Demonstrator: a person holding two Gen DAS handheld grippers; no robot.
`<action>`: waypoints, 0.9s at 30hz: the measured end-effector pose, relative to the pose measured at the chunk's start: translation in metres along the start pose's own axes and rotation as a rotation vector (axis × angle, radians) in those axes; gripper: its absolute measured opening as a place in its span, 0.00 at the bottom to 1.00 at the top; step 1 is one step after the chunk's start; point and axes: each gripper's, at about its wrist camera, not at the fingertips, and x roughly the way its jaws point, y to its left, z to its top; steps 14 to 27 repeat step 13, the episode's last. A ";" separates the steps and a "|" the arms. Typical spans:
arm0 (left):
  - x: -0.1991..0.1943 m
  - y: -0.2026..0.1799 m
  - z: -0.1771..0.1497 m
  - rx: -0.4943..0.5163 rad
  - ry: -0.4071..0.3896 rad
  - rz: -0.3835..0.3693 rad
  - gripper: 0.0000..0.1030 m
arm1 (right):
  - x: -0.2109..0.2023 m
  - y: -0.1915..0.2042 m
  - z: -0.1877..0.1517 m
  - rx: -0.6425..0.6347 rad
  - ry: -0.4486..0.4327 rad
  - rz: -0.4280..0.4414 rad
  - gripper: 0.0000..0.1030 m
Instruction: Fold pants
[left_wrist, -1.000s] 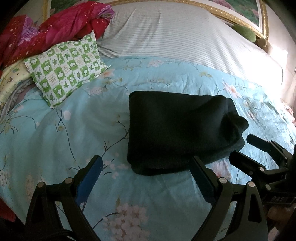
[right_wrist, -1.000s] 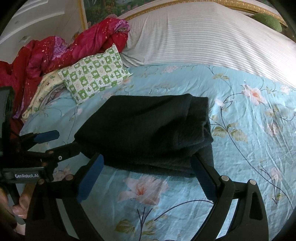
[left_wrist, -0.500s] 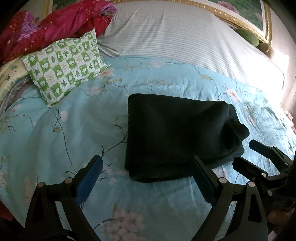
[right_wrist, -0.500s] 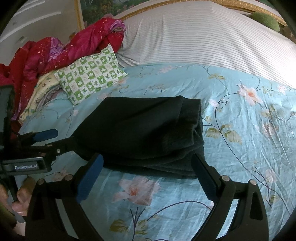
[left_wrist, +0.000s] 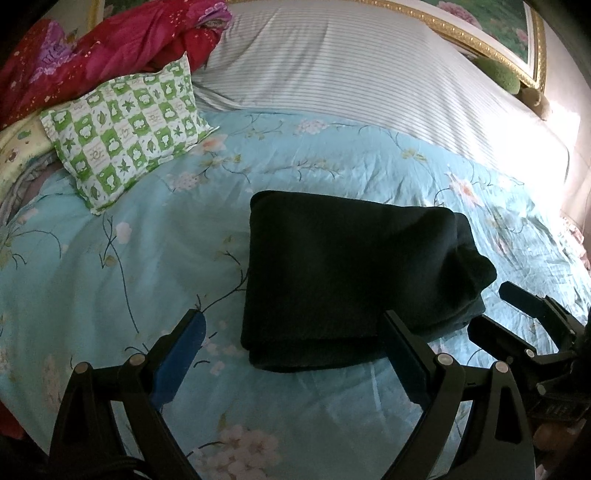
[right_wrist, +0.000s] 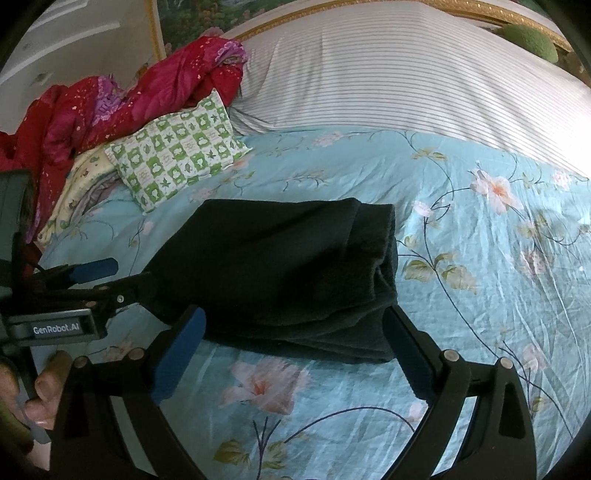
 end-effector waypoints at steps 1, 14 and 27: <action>0.000 0.000 0.000 0.000 0.000 0.002 0.92 | 0.000 -0.001 0.001 0.001 0.000 0.002 0.94; -0.003 -0.001 0.003 0.005 -0.003 0.012 0.92 | -0.003 -0.003 0.001 0.021 -0.006 0.012 0.95; -0.003 -0.001 0.003 0.005 -0.003 0.012 0.92 | -0.003 -0.003 0.001 0.021 -0.006 0.012 0.95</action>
